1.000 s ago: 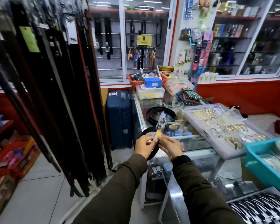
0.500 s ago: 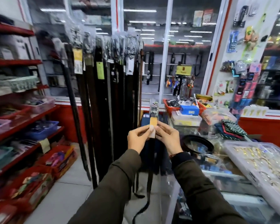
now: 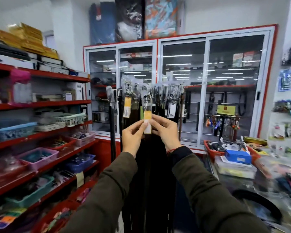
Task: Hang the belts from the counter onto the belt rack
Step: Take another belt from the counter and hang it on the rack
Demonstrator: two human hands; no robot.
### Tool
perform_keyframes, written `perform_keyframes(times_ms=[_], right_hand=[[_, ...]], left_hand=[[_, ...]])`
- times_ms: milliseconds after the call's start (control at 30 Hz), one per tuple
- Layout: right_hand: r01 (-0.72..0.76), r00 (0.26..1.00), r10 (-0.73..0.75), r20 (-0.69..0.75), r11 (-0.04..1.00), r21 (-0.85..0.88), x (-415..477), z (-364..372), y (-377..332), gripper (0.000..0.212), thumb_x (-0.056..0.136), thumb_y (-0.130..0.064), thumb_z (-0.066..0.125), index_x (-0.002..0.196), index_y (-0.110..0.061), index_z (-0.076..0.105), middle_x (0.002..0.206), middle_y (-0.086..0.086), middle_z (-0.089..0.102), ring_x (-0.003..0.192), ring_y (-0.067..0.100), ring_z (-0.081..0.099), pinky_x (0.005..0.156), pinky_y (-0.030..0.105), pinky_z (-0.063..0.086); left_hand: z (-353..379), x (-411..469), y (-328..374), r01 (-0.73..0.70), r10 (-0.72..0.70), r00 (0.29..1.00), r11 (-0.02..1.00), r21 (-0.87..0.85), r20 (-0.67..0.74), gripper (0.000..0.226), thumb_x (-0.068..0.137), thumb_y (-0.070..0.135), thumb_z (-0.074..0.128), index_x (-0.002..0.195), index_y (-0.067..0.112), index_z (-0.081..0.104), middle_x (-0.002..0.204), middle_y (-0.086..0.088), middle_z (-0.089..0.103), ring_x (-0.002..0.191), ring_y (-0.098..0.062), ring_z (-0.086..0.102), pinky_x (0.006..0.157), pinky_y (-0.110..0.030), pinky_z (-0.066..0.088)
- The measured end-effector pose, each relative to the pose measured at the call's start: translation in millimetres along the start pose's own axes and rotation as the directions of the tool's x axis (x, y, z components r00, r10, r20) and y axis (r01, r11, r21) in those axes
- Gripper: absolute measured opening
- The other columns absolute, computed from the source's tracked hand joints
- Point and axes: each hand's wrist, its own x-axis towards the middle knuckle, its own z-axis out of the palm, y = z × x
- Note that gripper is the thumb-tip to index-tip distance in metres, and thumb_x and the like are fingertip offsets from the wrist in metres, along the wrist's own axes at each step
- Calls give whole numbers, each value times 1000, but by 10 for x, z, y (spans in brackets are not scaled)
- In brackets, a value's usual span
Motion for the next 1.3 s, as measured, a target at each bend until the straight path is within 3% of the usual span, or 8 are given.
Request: perform_keyframes(times_ms=[367, 500, 600, 800, 933, 1033, 1167, 1300], right_hand=[[4, 1000, -3, 9, 1000, -2, 564, 891, -315, 29, 84, 0, 68, 113, 4, 68, 98, 17, 72, 77, 19, 69, 62, 21, 60], [-30, 1000, 30, 6, 999, -31, 727, 989, -306, 27, 83, 1, 69, 111, 4, 69, 82, 7, 71, 68, 15, 68, 55, 19, 57], [-45, 999, 45, -2, 997, -65, 797, 992, -220, 26, 83, -1, 70, 108, 3, 70, 90, 13, 72, 73, 18, 68, 54, 19, 57], [-32, 998, 21, -59, 979, -199, 907, 907, 107, 23, 83, -7, 69, 106, -5, 73, 103, 15, 75, 97, 29, 73, 79, 39, 61], [220, 958, -285, -20, 778, -588, 755, 692, 252, 32, 92, -18, 55, 121, -14, 66, 117, 4, 70, 104, 17, 67, 96, 32, 52], [324, 900, -433, 55, 579, -748, 514, 360, 421, 39, 97, -25, 43, 135, -18, 53, 136, -1, 55, 126, 14, 52, 106, 26, 41], [207, 887, -461, 24, 350, -913, 222, -297, 760, 51, 100, -32, 36, 149, -21, 33, 158, -2, 28, 150, 18, 19, 122, 37, 21], [52, 910, -412, -56, 246, -968, -140, -980, 1006, 54, 100, -34, 35, 152, -23, 26, 164, -4, 12, 154, 20, 2, 125, 44, 7]], left_hand=[[-412, 781, 598, -76, 86, 992, 992, 100, -94, 31, 91, 18, 70, 119, 5, 71, 118, -15, 73, 112, -31, 69, 98, -50, 57], [-451, 912, 629, -40, 45, 995, 998, 56, -87, 27, 92, 13, 68, 117, 3, 71, 111, -17, 73, 99, -27, 70, 72, -27, 63], [-488, 948, 590, 6, -3, 997, 999, 33, -73, 28, 93, 12, 67, 118, 1, 70, 113, -20, 73, 95, -27, 69, 63, -20, 61], [-501, 1010, 332, 19, -5, 995, 990, 142, -96, 27, 93, 14, 67, 118, 4, 71, 117, -21, 73, 102, -31, 71, 92, -46, 59], [-402, 893, 121, -135, 198, 977, 869, 476, -84, 43, 98, 13, 57, 141, 11, 53, 138, -10, 59, 116, -18, 60, 102, -30, 48], [-298, 663, -125, -304, 383, 924, 720, 624, 8, 52, 100, 19, 51, 151, 17, 38, 158, -4, 34, 145, -21, 37, 120, -35, 33], [-143, 298, -576, -440, 444, 863, 427, 790, 241, 57, 101, 26, 46, 155, 23, 28, 168, 2, 15, 157, -19, 4, 127, -37, 3], [136, -94, -1075, -508, 326, 855, 365, 780, 404, 57, 102, 29, 44, 156, 25, 25, 169, 4, 10, 158, -19, -3, 128, -42, 0]])
